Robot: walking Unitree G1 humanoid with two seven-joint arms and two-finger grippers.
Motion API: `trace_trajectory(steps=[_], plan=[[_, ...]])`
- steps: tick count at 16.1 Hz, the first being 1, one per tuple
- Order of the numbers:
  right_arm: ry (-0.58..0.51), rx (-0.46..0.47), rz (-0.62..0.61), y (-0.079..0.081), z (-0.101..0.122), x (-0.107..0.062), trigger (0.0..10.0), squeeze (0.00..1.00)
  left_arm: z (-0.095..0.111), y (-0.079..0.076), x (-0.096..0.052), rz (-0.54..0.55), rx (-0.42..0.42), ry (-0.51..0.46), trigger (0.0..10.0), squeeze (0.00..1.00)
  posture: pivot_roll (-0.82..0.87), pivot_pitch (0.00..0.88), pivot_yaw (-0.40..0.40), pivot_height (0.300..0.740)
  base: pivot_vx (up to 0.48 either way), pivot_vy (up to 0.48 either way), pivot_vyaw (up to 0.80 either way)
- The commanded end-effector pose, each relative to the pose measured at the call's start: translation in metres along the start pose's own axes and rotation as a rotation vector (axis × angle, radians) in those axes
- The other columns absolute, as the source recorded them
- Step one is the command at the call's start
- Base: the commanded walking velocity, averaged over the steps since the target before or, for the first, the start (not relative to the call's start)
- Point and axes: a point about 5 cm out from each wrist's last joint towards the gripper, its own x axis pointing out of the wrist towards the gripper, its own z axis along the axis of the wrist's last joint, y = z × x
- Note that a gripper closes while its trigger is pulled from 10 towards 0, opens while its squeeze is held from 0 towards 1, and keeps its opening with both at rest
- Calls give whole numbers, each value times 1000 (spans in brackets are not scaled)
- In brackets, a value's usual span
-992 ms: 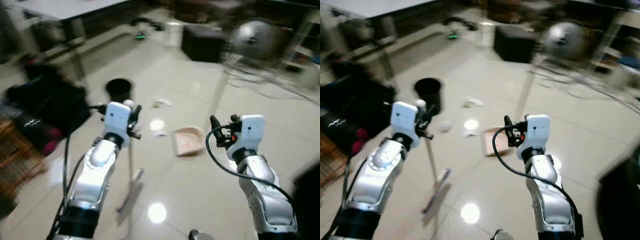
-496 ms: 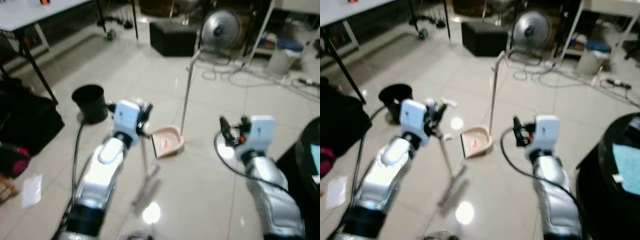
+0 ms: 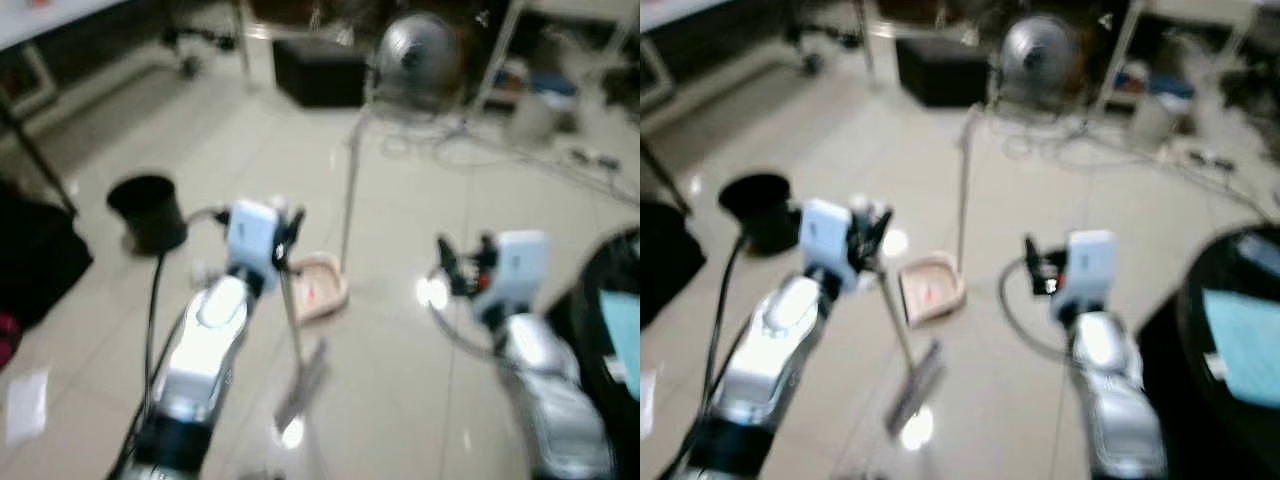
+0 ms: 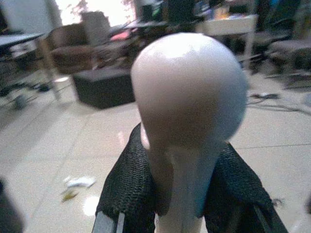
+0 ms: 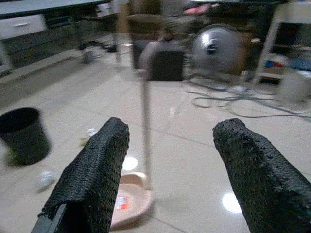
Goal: Sweep floor
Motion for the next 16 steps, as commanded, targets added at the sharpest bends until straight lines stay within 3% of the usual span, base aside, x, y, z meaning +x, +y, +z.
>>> trace_trajectory(steps=[1,5,11,16], plan=[[-1,-17,16,2,2,1,10000,0,5,8,-2,32,44,-13,10000,0,-67,60,16,740,349,0,800],[3,-39,32,3,0,-1,10000,0,5,9,-4,32,44,-10,10000,0,-67,61,15,740,351,0,800],[0,-55,-40,-7,-2,-2,10000,0,5,9,-6,53,28,-11,10000,0,-69,41,21,740,351,0,0],[-8,-56,-36,-6,-1,-2,10000,0,3,10,-6,60,19,-6,10000,0,-72,32,19,740,352,0,0]])
